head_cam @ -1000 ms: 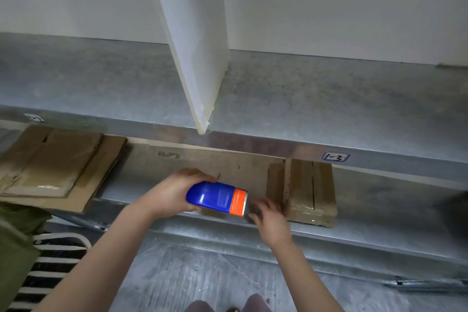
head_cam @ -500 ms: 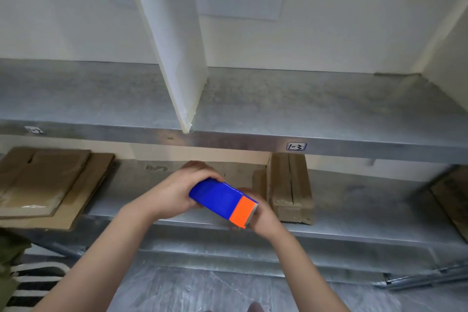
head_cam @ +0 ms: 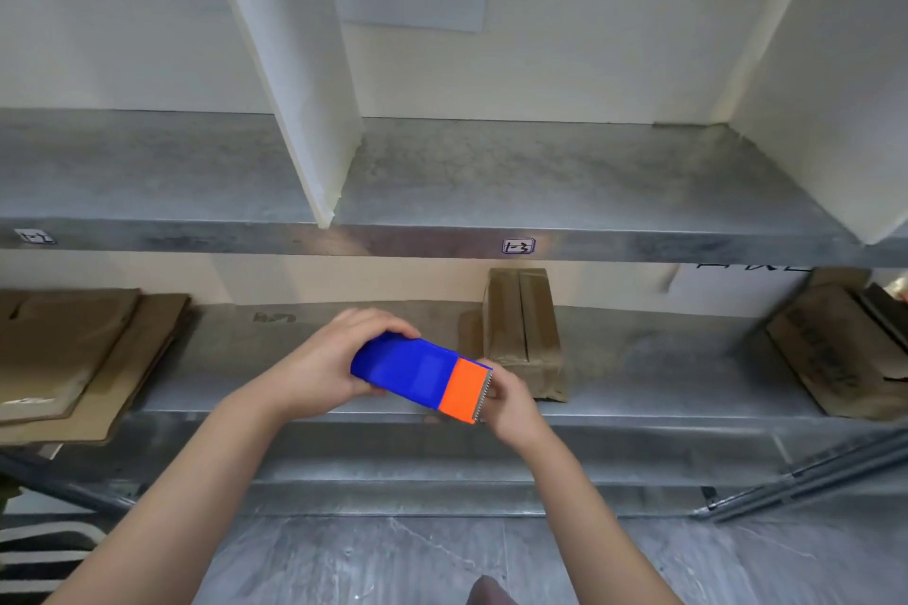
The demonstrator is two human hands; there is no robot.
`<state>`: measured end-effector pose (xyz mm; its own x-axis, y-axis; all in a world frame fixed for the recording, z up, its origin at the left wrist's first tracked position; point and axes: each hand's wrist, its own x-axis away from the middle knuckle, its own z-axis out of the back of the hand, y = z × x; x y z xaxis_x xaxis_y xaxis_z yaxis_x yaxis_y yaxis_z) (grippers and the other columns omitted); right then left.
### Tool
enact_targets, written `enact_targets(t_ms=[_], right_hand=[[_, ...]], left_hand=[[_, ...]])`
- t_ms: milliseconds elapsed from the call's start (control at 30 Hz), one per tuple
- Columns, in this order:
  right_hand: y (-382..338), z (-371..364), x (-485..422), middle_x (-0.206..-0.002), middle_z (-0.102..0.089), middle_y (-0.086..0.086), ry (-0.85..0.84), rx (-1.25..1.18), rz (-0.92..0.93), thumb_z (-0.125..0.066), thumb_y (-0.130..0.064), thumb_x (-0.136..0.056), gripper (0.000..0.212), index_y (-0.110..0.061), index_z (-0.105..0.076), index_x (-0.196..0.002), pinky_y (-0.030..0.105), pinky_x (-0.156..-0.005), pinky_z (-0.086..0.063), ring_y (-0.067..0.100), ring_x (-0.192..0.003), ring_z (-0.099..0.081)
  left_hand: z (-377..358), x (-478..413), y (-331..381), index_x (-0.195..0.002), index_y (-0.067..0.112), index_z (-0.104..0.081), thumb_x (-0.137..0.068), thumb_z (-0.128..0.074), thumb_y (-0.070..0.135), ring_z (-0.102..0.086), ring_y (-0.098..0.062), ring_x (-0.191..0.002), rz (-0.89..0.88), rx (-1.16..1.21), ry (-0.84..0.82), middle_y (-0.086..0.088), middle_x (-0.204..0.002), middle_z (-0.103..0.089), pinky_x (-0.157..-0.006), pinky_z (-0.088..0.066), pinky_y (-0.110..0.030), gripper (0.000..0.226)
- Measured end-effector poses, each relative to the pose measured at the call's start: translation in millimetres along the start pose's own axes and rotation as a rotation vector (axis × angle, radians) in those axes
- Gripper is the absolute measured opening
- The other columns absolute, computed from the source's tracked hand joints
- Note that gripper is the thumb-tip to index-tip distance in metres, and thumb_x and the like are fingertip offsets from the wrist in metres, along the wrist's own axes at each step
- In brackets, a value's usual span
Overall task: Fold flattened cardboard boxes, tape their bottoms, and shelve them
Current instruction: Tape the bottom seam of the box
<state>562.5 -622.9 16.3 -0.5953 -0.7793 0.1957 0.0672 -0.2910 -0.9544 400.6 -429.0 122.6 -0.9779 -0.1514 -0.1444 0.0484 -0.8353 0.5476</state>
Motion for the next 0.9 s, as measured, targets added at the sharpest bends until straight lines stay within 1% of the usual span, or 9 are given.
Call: enact_targets(t_ms=[100,233,367,433,567,633,733,800,900], right_hand=[[3.0,11.9,3.9,-0.090,-0.070,0.010,0.046,0.098,-0.022,-0.056,0.004,-0.085,0.031,-0.024,-0.067,-0.092,0.037,-0.069,-0.053,0.014,-0.079,-0.059],[-2.1,37.7,12.6,-0.070,-0.066,0.001,0.083,0.273,-0.011,-0.062,-0.011,-0.082,0.010,-0.015,-0.071,-0.079,0.026,-0.067,-0.044,0.000,-0.064,-0.050],[-11.9,77.6,17.0,-0.068,-0.062,-0.017,0.195,0.368,0.018,-0.075,-0.016,-0.082,0.031,-0.033,-0.062,-0.061,0.007,-0.064,-0.041,-0.008,-0.068,-0.056],[-13.4,89.8,14.9,-0.068,-0.061,-0.013,0.118,0.356,-0.010,-0.071,-0.017,-0.086,0.030,-0.031,-0.058,-0.063,0.014,-0.066,-0.047,-0.002,-0.065,-0.054],[-13.1,100.3,5.4,-0.073,-0.064,-0.004,-0.007,0.380,-0.053,-0.057,-0.016,-0.090,0.021,-0.027,-0.059,-0.072,0.044,-0.080,-0.056,0.016,-0.072,-0.059],[-11.9,104.2,1.7,-0.074,-0.067,-0.002,-0.031,0.442,-0.059,-0.057,-0.018,-0.092,0.017,-0.025,-0.061,-0.077,0.042,-0.080,-0.057,0.017,-0.073,-0.063],[-13.9,109.7,-2.6,-0.070,-0.066,-0.005,-0.015,0.463,-0.065,-0.058,-0.017,-0.093,0.017,-0.025,-0.062,-0.078,0.032,-0.074,-0.056,0.009,-0.066,-0.060],[-18.4,113.6,-7.4,-0.070,-0.066,-0.006,0.002,0.462,-0.084,-0.058,-0.016,-0.091,0.018,-0.024,-0.063,-0.076,0.027,-0.069,-0.051,0.007,-0.064,-0.058],[-22.9,116.1,-14.1,-0.072,-0.068,-0.005,-0.003,0.423,-0.160,-0.059,-0.018,-0.089,0.017,-0.025,-0.064,-0.074,0.028,-0.071,-0.052,0.012,-0.071,-0.063]], left_hand=[[-8.3,-5.8,6.7,-0.119,0.044,-0.051,-0.066,-0.084,0.013,-0.043,-0.001,-0.117,0.002,0.025,-0.004,0.031,-0.120,-0.050,-0.097,-0.031,-0.011,0.070],[-19.9,-15.4,11.9,-0.120,0.045,-0.050,-0.067,-0.084,0.016,-0.043,0.002,-0.117,0.008,0.039,-0.030,0.033,-0.122,-0.049,-0.096,-0.030,-0.008,0.070],[-30.8,-21.5,12.8,-0.120,0.043,-0.047,-0.072,-0.083,0.024,-0.047,0.003,-0.116,0.050,0.135,-0.060,0.031,-0.123,-0.049,-0.095,-0.037,-0.011,0.063],[-37.5,-28.0,18.7,-0.120,0.045,-0.043,-0.073,-0.081,0.027,-0.046,0.006,-0.116,0.079,0.135,-0.111,0.030,-0.124,-0.048,-0.095,-0.037,-0.010,0.063],[-55.3,-40.2,28.6,-0.123,0.044,-0.038,-0.069,-0.073,0.050,-0.044,0.009,-0.112,0.097,0.046,-0.167,0.021,-0.124,-0.047,-0.091,-0.039,-0.011,0.065],[-60.2,-42.6,28.6,-0.123,0.046,-0.036,-0.064,-0.068,0.056,-0.043,0.009,-0.113,0.112,0.023,-0.179,0.019,-0.124,-0.046,-0.093,-0.039,-0.012,0.067],[-66.6,-42.0,27.9,-0.126,0.053,-0.032,-0.065,-0.064,0.043,-0.040,0.010,-0.116,0.108,0.011,-0.190,0.021,-0.125,-0.042,-0.095,-0.035,-0.009,0.070],[-73.0,-41.4,28.2,-0.135,0.054,-0.027,-0.068,-0.064,0.041,-0.043,0.006,-0.118,0.115,-0.015,-0.188,0.022,-0.128,-0.040,-0.096,-0.040,-0.016,0.078],[-80.3,-41.4,29.3,-0.144,0.055,-0.016,-0.071,-0.070,0.044,-0.046,0.003,-0.114,0.131,-0.072,-0.178,0.022,-0.126,-0.039,-0.095,-0.043,-0.019,0.091]])
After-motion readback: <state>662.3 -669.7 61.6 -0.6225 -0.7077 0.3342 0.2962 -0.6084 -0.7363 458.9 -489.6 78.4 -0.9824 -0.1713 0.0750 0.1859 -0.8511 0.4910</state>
